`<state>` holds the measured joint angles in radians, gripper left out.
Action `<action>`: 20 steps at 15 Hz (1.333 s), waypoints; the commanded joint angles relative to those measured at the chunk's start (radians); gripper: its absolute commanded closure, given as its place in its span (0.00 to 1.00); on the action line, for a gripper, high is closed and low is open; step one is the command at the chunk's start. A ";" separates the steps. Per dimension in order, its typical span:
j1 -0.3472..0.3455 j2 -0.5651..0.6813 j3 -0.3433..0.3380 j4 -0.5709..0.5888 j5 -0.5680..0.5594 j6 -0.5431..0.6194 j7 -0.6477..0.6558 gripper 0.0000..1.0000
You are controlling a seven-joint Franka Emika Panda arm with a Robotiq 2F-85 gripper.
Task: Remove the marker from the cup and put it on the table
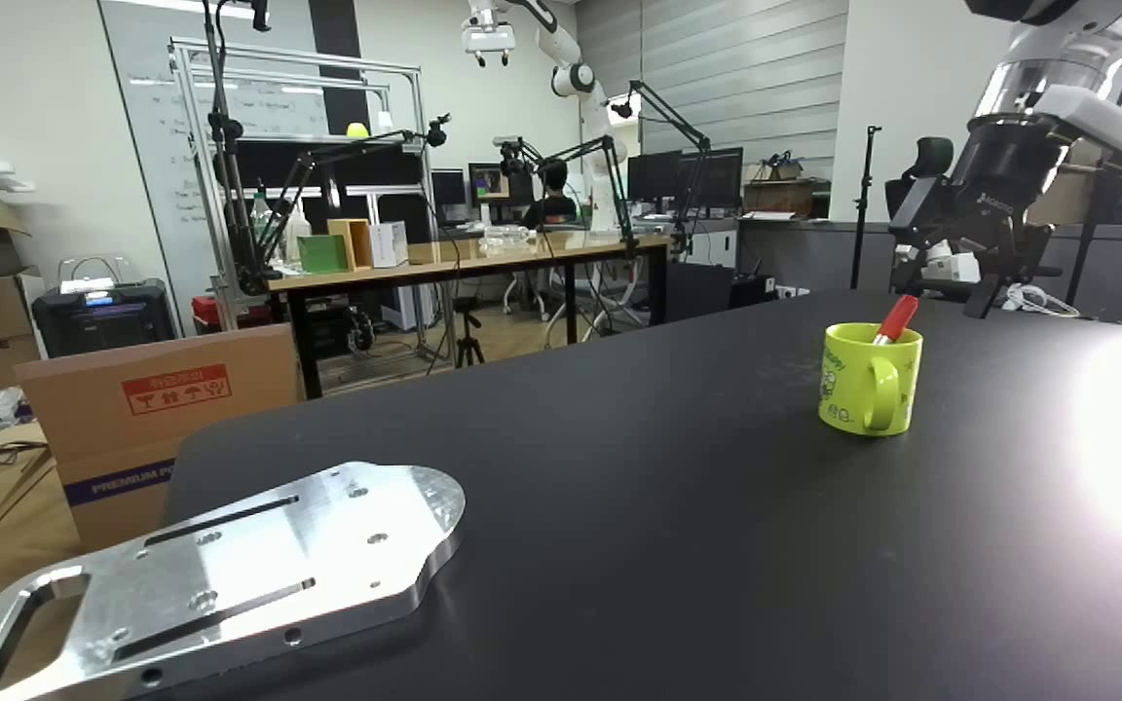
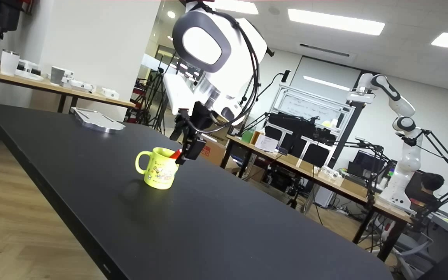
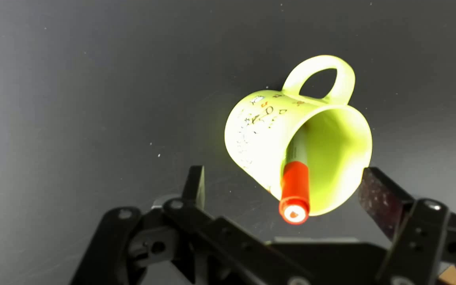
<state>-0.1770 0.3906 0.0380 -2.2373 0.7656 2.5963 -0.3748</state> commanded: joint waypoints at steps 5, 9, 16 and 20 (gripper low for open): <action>-0.061 0.052 0.098 0.049 0.227 0.086 -0.200 0.00; -0.074 0.085 0.121 0.069 0.292 0.119 -0.282 0.00; -0.048 0.134 0.095 0.088 0.242 0.128 -0.214 0.61; -0.038 0.141 0.084 0.094 0.220 0.132 -0.192 0.87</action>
<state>-0.2290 0.5147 0.1337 -2.1671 0.9963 2.7158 -0.6082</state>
